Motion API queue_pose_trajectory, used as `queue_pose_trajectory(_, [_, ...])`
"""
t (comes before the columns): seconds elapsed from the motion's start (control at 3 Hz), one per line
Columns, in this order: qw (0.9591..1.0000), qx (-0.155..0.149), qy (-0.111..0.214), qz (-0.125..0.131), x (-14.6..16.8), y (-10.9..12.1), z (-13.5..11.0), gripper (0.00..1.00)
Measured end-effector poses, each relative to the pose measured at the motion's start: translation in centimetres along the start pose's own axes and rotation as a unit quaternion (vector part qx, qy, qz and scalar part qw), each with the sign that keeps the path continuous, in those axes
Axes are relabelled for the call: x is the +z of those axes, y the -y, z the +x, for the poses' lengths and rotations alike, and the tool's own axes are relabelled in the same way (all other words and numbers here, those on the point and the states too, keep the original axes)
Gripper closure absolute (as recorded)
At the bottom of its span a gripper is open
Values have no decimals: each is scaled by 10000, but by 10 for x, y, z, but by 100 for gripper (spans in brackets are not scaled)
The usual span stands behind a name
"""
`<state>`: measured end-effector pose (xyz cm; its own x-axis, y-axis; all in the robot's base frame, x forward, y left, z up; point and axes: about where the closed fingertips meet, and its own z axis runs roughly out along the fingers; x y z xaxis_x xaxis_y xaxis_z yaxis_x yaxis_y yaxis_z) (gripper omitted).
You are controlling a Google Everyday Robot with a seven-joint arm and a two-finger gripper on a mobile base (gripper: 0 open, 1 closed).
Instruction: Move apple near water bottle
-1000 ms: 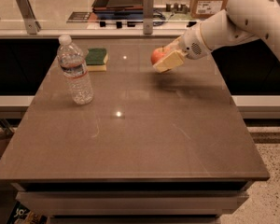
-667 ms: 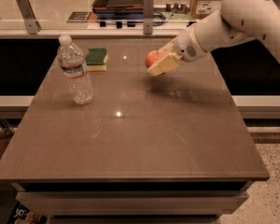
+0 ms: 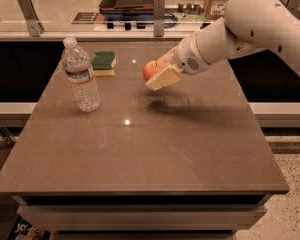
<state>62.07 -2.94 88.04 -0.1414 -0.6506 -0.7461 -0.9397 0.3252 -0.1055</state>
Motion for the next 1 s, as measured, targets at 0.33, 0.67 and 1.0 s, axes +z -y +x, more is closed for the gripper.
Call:
queue_pose_trajectory(0.33, [9998,-146,122,75,7,-19,-6,100])
queue_pose_trajectory(0.67, [9993,-264,258,59,14,-33,-9,100])
queue_pose_trajectory(1.0, [9987,-368,343,-64,22,-48,-12,100])
